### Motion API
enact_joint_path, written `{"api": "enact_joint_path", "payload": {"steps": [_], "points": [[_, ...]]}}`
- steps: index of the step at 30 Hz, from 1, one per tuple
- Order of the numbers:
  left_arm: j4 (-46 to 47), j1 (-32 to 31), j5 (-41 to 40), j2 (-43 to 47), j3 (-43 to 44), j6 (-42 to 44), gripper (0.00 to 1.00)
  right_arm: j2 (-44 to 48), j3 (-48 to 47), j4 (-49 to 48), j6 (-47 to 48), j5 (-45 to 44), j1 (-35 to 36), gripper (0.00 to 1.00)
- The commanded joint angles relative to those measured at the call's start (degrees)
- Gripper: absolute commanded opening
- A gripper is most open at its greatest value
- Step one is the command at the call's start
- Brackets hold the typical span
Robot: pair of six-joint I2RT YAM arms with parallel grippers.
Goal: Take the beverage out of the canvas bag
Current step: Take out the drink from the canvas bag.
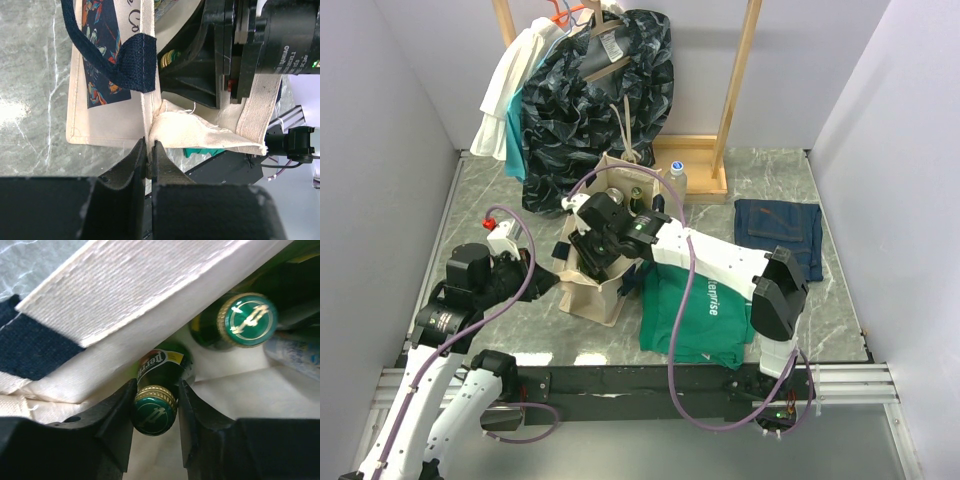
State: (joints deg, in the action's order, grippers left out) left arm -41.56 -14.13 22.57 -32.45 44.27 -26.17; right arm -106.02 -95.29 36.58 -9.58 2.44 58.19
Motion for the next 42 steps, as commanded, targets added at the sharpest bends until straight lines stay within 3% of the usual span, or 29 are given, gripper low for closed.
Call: {"api": "enact_joint_path", "payload": {"steps": [1, 2, 7, 42], "points": [[-5.55, -0.55, 0.72, 0.63, -0.59, 0.68, 0.01, -0.33, -1.57, -0.45, 0.0, 3.54, 0.17, 0.34], [-5.37, -0.55, 0.55, 0.72, -0.68, 0.51, 0.01, -0.24, -1.48, -0.45, 0.18, 3.63, 0.17, 0.25], [-5.46, -0.55, 0.46, 0.72, -0.59, 0.42, 0.01, 0.2, -1.4, -1.16, 0.62, 4.6, 0.25, 0.0], [-5.37, -0.37, -2.0, -1.57, -0.94, -1.07, 0.01, 5.03, -12.82, 0.95, 4.66, -2.35, 0.69, 0.0]]}}
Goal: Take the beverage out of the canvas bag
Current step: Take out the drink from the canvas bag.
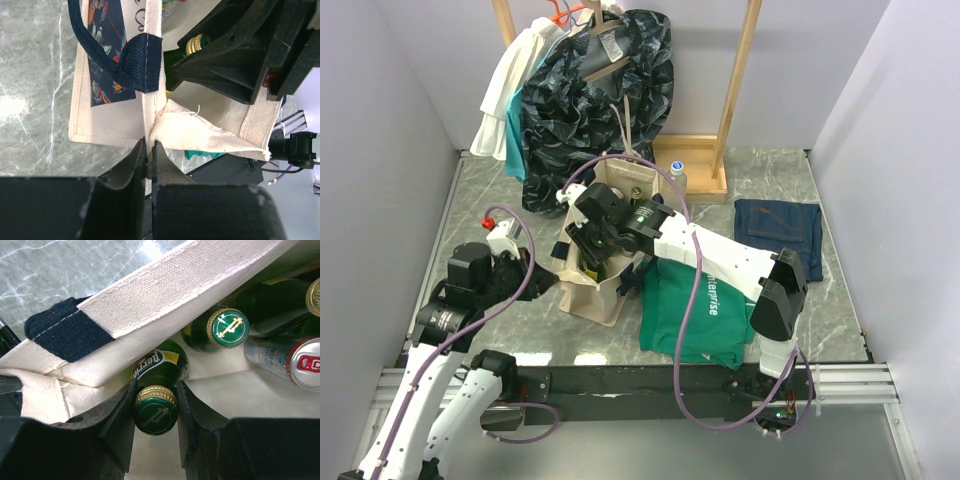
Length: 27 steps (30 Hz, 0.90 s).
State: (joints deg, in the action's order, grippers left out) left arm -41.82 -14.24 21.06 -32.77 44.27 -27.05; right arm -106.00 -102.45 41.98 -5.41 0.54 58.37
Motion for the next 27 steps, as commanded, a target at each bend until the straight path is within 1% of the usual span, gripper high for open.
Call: {"api": "enact_joint_path", "payload": {"steps": [1, 5, 15, 20, 27], "points": [[-5.11, -0.18, -0.58, -1.41, -0.94, -0.11, 0.01, 5.18, -5.83, -4.36, 0.49, -0.45, 0.43, 0.0], [-5.11, -0.09, -0.58, -1.59, -0.94, -0.11, 0.01, 6.41, -6.27, -4.36, 0.58, -0.45, 0.78, 0.0], [-5.11, 0.44, -1.37, -2.38, -0.85, -0.63, 0.01, 8.79, -9.16, -2.6, 1.98, -4.4, 1.66, 0.0], [-5.29, 0.97, -2.07, -2.65, -0.77, -0.9, 0.01, 8.79, -11.54, -0.94, 3.03, -7.21, 2.1, 0.0], [-5.29, 1.41, -1.72, -2.12, -0.85, -0.81, 0.01, 9.05, -14.79, 1.0, 3.74, -8.27, 2.54, 0.0]]}}
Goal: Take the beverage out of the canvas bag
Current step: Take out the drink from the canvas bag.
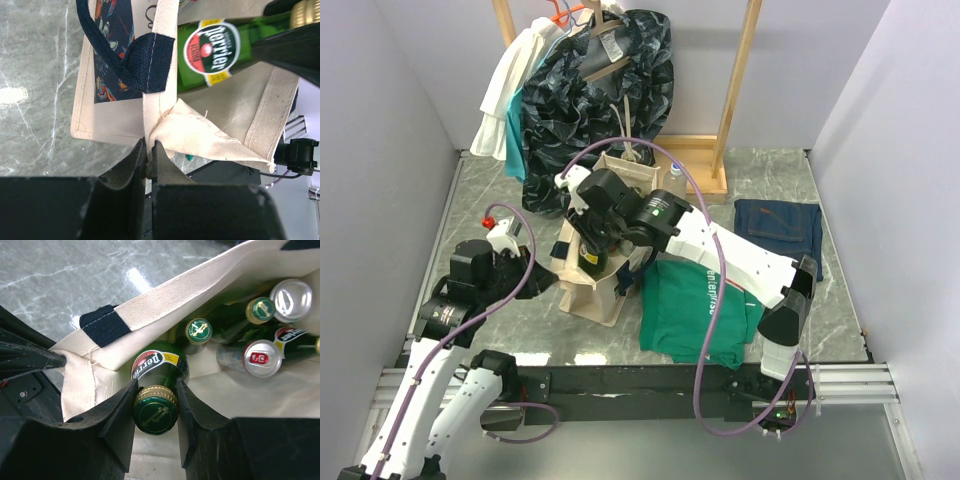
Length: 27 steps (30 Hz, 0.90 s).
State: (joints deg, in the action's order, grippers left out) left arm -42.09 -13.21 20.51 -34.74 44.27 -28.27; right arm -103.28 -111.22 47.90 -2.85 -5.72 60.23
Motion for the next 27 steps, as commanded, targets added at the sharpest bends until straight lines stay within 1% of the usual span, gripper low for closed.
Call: {"api": "enact_joint_path", "payload": {"steps": [1, 13, 21, 27], "points": [[-5.02, 0.47, -1.26, -0.15, -0.94, 0.32, 0.01, 6.43, -6.2, -4.83, 1.1, -2.02, 0.77, 0.0], [-5.2, 1.35, -1.35, -0.24, -0.59, 0.5, 0.01, 8.62, -8.31, -1.85, 1.27, -3.34, 1.73, 0.0], [-5.38, 1.61, -4.86, 2.31, 0.9, -0.91, 0.01, 11.09, -7.96, -1.49, 1.53, -5.18, 2.44, 0.0], [-4.06, 1.61, -5.83, 1.34, 2.84, -0.38, 0.01, 13.11, -7.61, -3.07, 2.32, -6.85, 2.7, 0.0]]}}
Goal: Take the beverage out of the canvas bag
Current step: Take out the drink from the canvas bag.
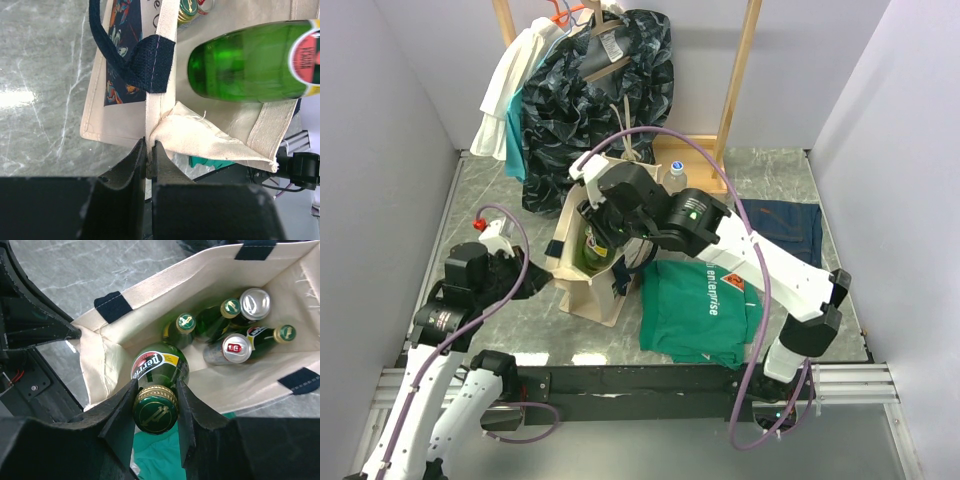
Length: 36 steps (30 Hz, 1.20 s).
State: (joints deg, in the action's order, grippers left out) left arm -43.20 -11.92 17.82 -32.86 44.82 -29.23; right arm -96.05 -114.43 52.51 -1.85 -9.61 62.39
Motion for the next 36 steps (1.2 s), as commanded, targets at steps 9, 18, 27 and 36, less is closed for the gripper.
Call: {"api": "enact_joint_path", "payload": {"steps": [9, 18, 27, 36], "points": [[2.24, 0.32, -0.26, -0.8, 4.22, 1.72, 0.01, 6.14, -7.38, -8.83, 3.78, -6.48, 0.71, 0.0], [5.22, 0.32, -2.35, 0.17, 7.74, 3.48, 0.01, 6.49, -8.53, -10.41, 5.1, -9.73, 0.71, 0.0], [8.39, 0.32, -3.14, -0.89, 8.01, 7.17, 0.01, 7.54, -8.0, -12.17, 6.94, -14.03, 0.71, 0.0], [12.52, 0.41, -3.85, 0.96, 5.9, 8.58, 0.01, 8.95, -7.82, -12.87, 7.65, -15.97, 0.63, 0.0]]}}
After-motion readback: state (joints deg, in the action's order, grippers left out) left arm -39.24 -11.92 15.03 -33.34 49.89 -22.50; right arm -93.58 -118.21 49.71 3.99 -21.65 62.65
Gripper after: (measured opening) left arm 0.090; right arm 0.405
